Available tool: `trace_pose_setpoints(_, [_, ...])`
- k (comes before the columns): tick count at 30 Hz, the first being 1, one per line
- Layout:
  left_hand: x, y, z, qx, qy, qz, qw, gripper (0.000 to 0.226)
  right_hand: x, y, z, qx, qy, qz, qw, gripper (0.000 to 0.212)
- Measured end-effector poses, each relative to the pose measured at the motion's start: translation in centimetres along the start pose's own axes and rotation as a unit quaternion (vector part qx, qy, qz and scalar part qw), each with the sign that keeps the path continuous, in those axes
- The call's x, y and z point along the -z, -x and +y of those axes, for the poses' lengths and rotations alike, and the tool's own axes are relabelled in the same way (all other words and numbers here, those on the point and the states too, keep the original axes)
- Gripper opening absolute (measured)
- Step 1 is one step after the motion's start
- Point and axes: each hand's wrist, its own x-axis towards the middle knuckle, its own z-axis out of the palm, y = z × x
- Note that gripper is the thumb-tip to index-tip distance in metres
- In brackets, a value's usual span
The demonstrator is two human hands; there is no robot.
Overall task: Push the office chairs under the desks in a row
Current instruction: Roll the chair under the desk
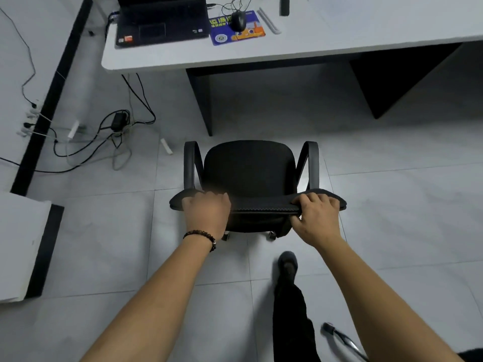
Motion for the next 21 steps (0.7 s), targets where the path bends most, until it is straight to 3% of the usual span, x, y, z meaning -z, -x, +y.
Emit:
trace_pose_setpoints(4, [0.5,-7.7,2.8,0.046,0.008,-0.019,0.999,0.058,2.3,-10.6,2.2,0.071,-0.025,0.002,0.997,0.047])
trace_pose_setpoints(9, [1.6,-15.9,2.9,0.084,0.007,-0.015,0.996,0.055,3.5,-19.9,2.3,0.131,-0.036,0.002,0.991,0.034])
trace_pose_setpoints(14, [2.0,-20.0,1.3,0.084,-0.003,-0.002,0.996,0.067,3.2,-23.2,0.8,0.128,-0.042,0.009,0.991,0.030])
trace_pose_setpoints(21, [2.0,-21.7,1.1,0.055,-0.035,0.025,0.998,0.058,2.8,-24.5,0.4,0.106,-0.053,0.032,0.992,0.027])
